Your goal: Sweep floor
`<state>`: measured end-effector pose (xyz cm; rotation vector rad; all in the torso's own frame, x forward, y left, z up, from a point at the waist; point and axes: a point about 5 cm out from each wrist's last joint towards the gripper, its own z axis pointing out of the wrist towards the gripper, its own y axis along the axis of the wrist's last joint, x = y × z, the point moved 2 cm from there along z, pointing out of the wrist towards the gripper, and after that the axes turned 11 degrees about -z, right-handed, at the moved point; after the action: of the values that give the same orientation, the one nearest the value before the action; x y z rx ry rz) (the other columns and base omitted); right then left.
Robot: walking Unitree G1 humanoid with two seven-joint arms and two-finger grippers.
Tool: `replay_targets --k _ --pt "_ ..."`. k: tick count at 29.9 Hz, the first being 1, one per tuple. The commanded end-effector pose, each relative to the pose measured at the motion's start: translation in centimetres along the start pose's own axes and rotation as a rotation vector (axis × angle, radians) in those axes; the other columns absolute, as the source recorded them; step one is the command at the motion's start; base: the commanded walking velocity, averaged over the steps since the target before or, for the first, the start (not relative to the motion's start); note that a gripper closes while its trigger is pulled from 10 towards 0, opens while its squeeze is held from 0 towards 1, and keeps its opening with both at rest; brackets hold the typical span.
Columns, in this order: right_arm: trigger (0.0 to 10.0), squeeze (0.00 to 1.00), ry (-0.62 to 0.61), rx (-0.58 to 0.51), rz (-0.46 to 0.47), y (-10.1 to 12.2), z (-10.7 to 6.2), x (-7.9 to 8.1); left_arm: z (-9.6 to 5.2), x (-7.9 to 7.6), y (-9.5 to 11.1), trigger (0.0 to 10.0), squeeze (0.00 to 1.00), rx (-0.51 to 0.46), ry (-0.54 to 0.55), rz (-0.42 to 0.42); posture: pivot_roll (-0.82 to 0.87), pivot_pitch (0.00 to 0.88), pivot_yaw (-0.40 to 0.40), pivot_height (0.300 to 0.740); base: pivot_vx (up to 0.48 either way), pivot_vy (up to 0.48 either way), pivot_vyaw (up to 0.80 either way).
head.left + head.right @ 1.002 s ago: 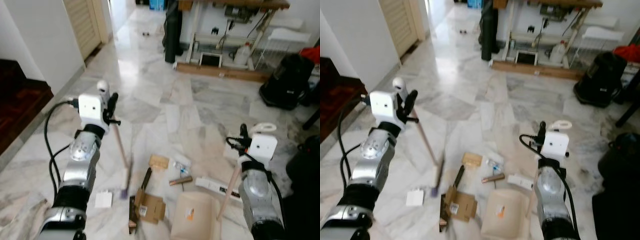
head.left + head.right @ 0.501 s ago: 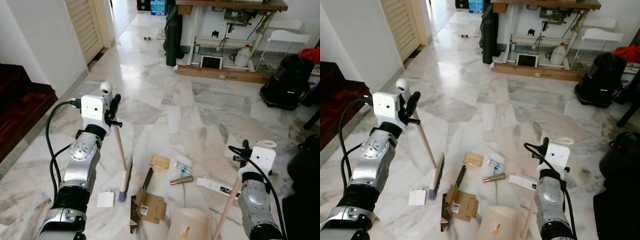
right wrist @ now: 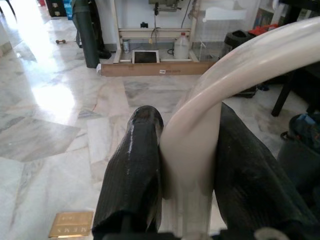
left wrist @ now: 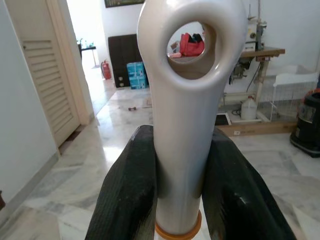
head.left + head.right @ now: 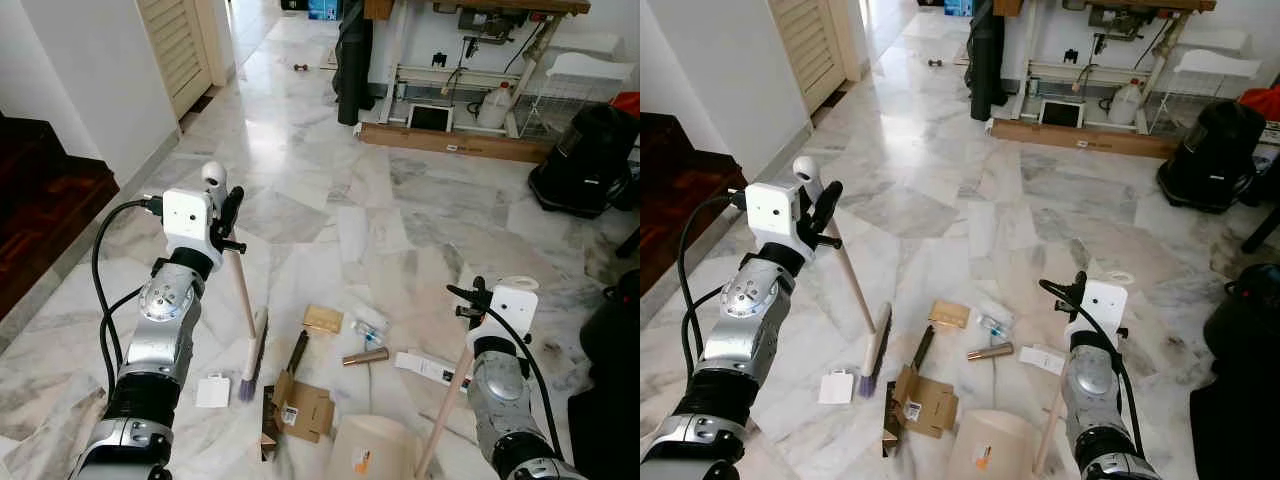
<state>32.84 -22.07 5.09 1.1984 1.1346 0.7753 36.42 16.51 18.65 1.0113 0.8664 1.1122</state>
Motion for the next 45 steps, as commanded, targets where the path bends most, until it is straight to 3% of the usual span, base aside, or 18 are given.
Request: replay_targets --k 1,17,26,32,36,41,45 --pt "10.0 0.00 0.006 -0.029 -0.025 0.6 0.3 0.1 0.0 -0.2 0.9 10.0 0.00 -0.035 -0.020 0.028 0.10 0.083 0.008 0.740 0.000 0.000 0.00" --pt "10.0 0.00 0.027 0.059 -0.061 -2.4 -2.0 1.2 -0.5 -1.2 -0.1 10.0 0.00 0.039 -0.117 -0.012 0.14 0.103 0.025 0.740 0.000 0.000 0.00" --pt "10.0 0.00 -0.032 0.002 -0.023 -0.4 -0.4 0.4 -0.4 -1.4 0.4 10.0 0.00 0.025 -0.127 -0.005 0.15 0.110 0.026 0.740 0.000 0.000 0.00" --pt "10.0 0.00 -0.060 -0.104 -0.017 2.8 1.5 -0.3 -0.5 -1.3 0.9 10.0 0.00 0.017 -0.132 0.005 0.15 0.116 0.026 0.740 0.000 0.000 0.00" --pt "10.0 0.00 -0.052 -0.110 -0.032 3.0 1.7 -0.2 -0.6 -1.3 1.0 10.0 0.00 0.012 -0.132 0.007 0.16 0.120 0.026 0.740 0.000 0.000 0.00" --pt "10.0 0.00 -0.043 -0.063 -0.084 1.6 0.9 0.3 -0.9 -1.3 1.3 10.0 0.00 0.008 -0.137 0.010 0.18 0.131 0.030 0.740 0.000 0.000 0.00" --pt "10.0 0.00 -0.005 0.023 -0.111 -0.9 -0.7 1.2 -0.9 -1.5 1.7 10.0 0.00 0.005 -0.151 0.013 0.21 0.139 0.036 0.740 0.000 0.000 0.00"
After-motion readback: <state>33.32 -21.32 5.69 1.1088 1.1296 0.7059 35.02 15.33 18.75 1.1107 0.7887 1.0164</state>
